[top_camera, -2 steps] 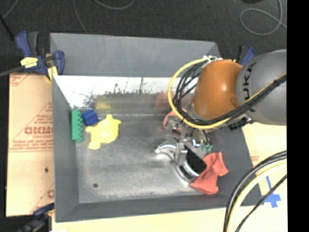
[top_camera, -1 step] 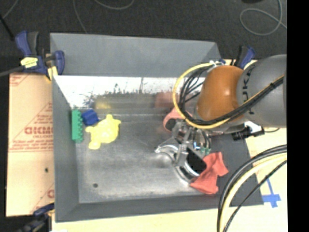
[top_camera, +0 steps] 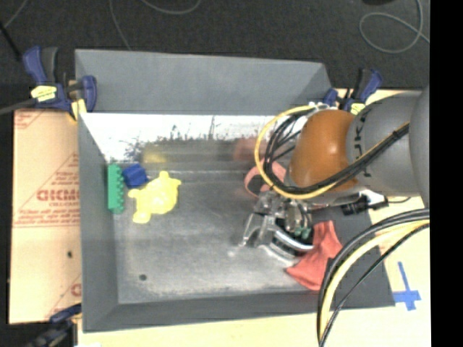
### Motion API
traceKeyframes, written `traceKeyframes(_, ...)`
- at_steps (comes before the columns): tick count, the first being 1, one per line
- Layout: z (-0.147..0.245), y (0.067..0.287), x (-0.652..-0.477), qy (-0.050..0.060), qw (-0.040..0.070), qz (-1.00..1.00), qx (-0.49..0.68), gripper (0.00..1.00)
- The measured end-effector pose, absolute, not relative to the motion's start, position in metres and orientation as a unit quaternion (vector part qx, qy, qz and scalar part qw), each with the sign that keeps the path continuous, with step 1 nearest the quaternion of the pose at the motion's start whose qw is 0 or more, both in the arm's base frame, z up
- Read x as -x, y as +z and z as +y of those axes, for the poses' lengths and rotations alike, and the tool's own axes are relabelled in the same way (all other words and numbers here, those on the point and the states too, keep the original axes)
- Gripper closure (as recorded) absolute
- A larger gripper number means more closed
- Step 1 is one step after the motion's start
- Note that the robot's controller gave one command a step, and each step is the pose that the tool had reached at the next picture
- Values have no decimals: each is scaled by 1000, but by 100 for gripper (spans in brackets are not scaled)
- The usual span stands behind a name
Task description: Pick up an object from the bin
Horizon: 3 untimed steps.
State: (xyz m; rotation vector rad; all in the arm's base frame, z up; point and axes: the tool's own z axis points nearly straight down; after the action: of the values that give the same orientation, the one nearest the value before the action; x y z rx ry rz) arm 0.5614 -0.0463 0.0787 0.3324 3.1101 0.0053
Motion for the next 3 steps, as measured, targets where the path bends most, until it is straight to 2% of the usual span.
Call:
traceKeyframes(1, -46, 79, -561, 2, 7, 994, -107, 100)
traceKeyframes(2, -51, 119, -557, 1, 2, 996, -94, 100)
traceKeyframes(3, -57, 139, -561, 1, 11, 996, -91, 100)
